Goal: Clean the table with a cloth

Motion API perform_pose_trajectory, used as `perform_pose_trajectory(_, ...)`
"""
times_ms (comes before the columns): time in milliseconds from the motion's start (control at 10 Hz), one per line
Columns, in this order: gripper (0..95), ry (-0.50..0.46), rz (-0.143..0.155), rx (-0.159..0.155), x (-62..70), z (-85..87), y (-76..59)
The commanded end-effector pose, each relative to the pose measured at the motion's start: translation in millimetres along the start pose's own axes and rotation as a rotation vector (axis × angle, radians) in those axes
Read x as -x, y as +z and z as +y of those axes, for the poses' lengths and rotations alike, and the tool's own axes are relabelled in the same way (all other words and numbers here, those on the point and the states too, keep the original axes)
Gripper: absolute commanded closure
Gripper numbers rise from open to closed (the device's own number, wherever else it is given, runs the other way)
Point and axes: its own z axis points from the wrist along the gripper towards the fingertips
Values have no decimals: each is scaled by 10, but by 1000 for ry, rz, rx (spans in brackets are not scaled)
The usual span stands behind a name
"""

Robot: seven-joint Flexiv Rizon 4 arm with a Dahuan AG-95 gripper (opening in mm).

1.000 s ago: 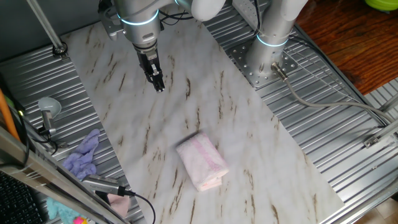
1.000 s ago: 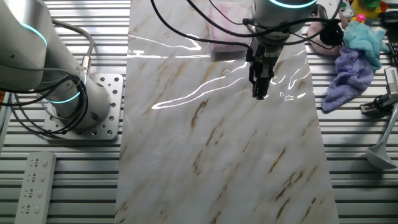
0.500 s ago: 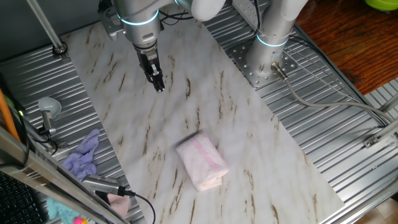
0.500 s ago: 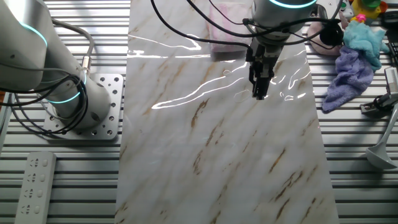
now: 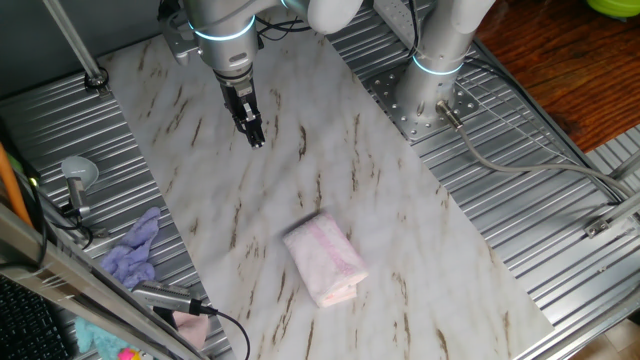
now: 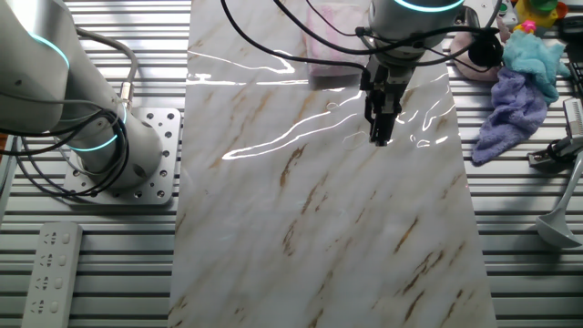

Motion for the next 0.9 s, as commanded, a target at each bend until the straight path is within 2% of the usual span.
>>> perform_pose_trajectory(100, 950, -119, -47, 28, -4, 1, 3)
perform_pose_trajectory(900, 950, -141, -44, 14, -66, -5, 31)
